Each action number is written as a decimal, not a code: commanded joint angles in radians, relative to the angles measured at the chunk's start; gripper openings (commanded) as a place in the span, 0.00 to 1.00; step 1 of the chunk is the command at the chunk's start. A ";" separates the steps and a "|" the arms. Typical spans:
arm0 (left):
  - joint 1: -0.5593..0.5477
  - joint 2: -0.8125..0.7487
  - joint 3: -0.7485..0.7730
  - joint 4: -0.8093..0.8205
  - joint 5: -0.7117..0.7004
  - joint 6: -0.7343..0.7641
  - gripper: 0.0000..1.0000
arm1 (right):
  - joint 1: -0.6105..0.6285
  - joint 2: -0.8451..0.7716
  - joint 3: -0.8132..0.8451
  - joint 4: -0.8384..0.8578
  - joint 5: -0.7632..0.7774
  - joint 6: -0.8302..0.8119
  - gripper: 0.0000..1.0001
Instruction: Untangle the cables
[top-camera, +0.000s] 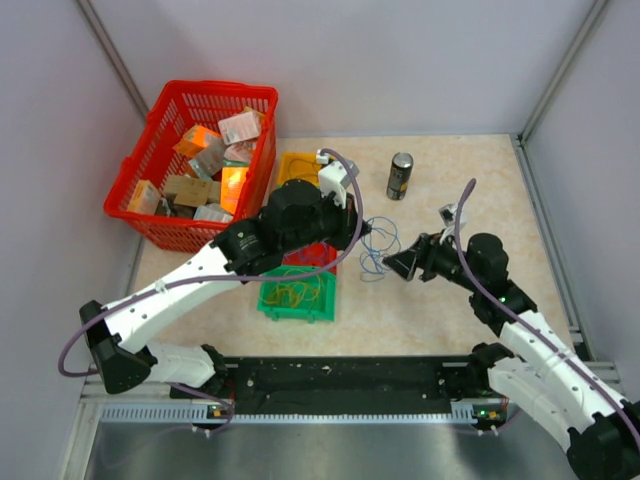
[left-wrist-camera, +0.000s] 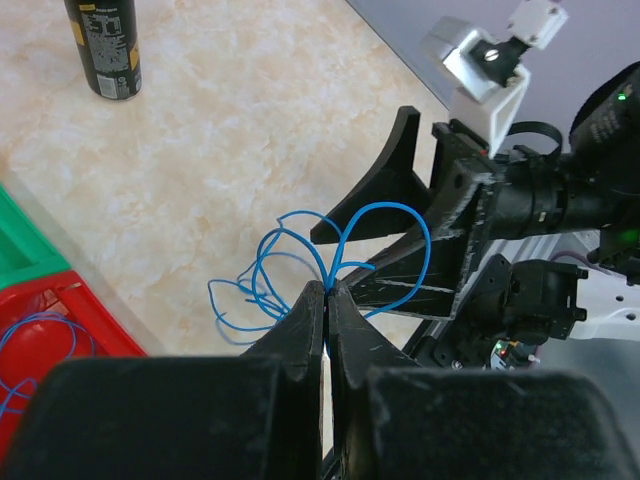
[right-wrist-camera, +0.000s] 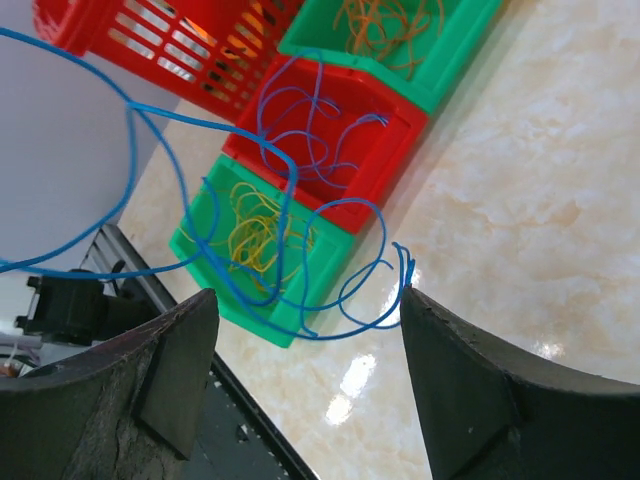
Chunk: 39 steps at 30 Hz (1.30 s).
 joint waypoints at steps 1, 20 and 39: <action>0.007 0.011 0.043 0.046 0.046 -0.014 0.00 | 0.005 -0.090 0.031 0.057 0.001 0.020 0.73; 0.010 0.050 -0.043 0.007 -0.021 -0.079 0.00 | 0.005 -0.035 0.210 -0.297 0.359 -0.021 0.00; 0.030 0.250 -0.177 0.064 0.009 -0.120 0.27 | 0.005 -0.279 0.651 -0.485 0.410 -0.060 0.00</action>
